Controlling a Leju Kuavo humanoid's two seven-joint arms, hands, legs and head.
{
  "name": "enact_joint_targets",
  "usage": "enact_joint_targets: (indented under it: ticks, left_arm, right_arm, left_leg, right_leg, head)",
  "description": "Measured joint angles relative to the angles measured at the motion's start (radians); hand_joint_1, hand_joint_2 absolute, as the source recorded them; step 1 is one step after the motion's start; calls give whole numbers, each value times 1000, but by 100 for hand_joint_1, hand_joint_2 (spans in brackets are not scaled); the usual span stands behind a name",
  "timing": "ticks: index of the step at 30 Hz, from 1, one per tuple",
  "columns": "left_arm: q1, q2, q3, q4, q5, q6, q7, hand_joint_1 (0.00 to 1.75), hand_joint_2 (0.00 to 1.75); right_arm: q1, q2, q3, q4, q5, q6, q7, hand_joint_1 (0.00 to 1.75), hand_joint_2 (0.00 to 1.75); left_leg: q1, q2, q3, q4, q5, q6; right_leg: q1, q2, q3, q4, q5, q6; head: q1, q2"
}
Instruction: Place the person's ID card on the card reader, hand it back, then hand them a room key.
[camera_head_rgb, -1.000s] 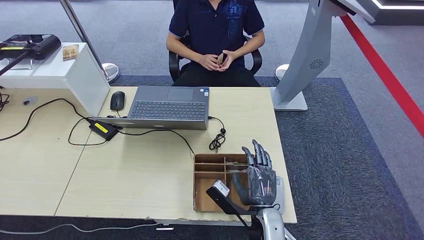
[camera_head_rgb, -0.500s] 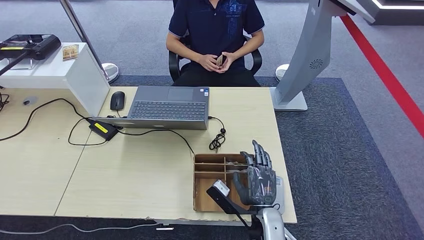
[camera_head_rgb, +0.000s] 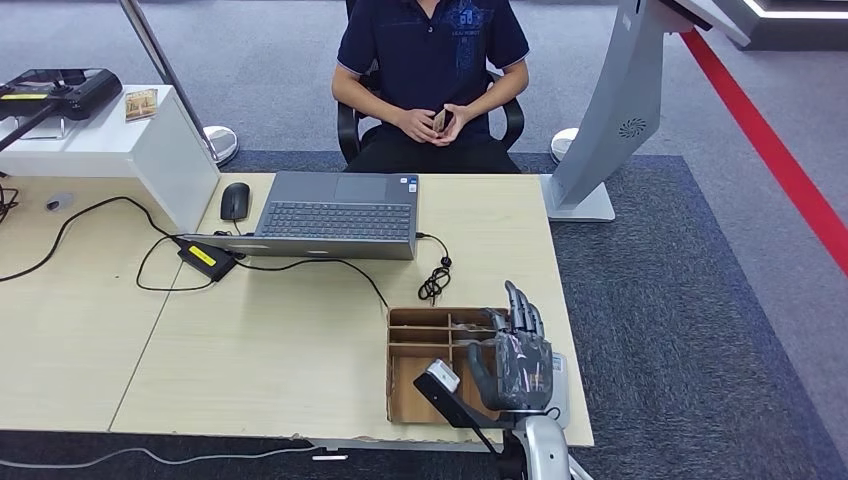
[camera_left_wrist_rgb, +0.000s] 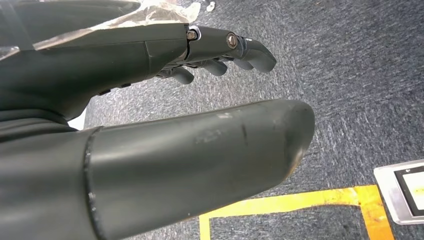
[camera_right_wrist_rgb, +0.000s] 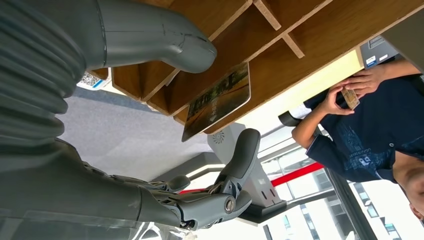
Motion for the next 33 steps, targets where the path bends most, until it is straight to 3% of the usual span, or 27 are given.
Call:
enact_joint_targets:
  ticks: [26, 30, 33]
  left_arm:
    - [0, 0, 0, 0, 2, 2, 0, 0, 0]
    - [0, 0, 0, 0, 2, 2, 0, 0, 0]
    - [0, 0, -1, 0, 2, 3, 0, 0, 0]
  right_arm:
    - [-7, -6, 1, 28, -18, 0, 17, 90, 175]
    - [-11, -7, 1, 32, -18, 0, 24, 103, 175]
    - [-13, -8, 1, 33, -18, 0, 26, 130, 175]
  left_leg:
    - [0, 0, 0, 0, 0, 0]
    - [0, 0, 0, 0, 0, 0]
    - [0, 0, 0, 0, 0, 0]
  right_leg:
    - [0, 0, 0, 0, 0, 0]
    - [0, 0, 0, 0, 0, 0]
    - [0, 0, 0, 0, 0, 0]
  head:
    - [0, 0]
    - [0, 0]
    - [0, 0]
